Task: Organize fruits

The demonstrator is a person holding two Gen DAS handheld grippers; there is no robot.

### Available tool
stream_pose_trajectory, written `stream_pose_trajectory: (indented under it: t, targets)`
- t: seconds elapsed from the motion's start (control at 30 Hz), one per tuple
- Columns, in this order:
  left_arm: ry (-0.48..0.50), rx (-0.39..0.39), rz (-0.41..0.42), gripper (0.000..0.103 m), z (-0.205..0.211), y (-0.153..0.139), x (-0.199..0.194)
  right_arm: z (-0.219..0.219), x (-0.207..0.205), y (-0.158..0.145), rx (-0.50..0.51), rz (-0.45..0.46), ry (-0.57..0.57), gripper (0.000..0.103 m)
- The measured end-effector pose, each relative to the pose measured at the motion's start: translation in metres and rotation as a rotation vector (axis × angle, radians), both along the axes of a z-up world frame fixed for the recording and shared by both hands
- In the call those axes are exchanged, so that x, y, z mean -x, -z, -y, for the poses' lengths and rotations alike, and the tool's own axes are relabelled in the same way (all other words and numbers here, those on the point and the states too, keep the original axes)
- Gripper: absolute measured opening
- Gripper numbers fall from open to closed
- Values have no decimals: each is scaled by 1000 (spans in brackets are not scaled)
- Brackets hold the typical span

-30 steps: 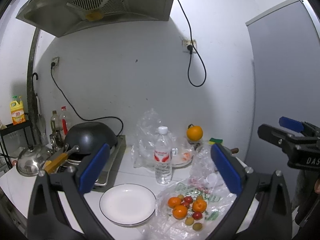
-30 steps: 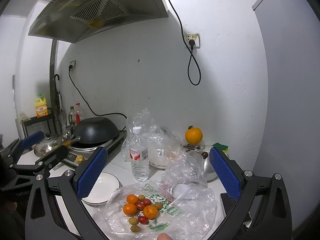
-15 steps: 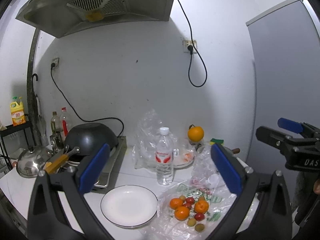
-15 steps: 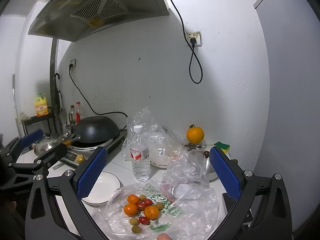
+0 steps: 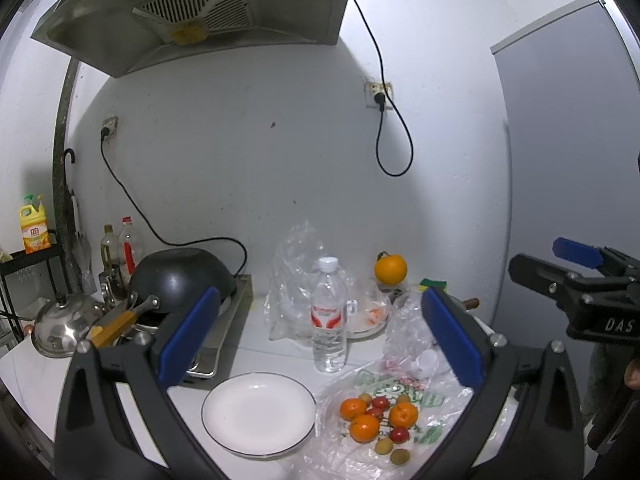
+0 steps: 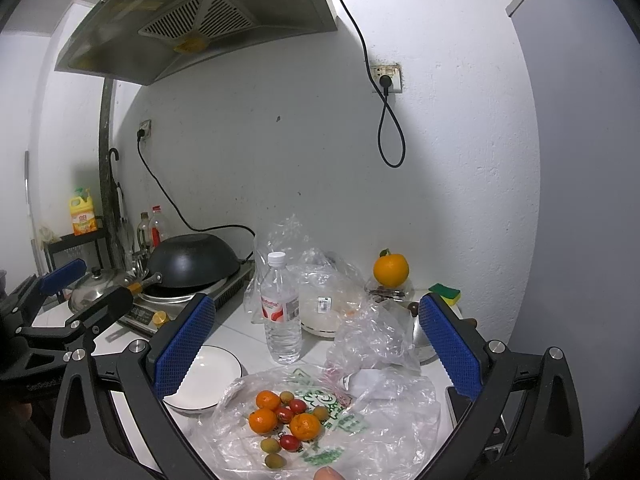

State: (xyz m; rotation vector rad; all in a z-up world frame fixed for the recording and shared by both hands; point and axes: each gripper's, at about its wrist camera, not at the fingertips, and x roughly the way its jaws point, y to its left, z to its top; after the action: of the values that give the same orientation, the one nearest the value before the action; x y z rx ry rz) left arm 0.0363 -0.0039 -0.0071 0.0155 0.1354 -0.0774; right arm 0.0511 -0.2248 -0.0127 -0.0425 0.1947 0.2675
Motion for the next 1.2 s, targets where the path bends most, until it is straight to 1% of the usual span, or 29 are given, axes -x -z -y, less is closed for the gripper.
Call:
stream_pose_trajectory:
  t: [0.93,1.1,1.2]
  targets:
    - [12,7,9,102,-5,0,-5,-5,-4,1,6,-7,-4,103]
    - [26,-11,0,102,-6,3,-8,-8,-6,4,19,-10,-7,103]
    - [27,-45,-26,102,-3,10,-13,-4,-9,10,22,-22,-5,103]
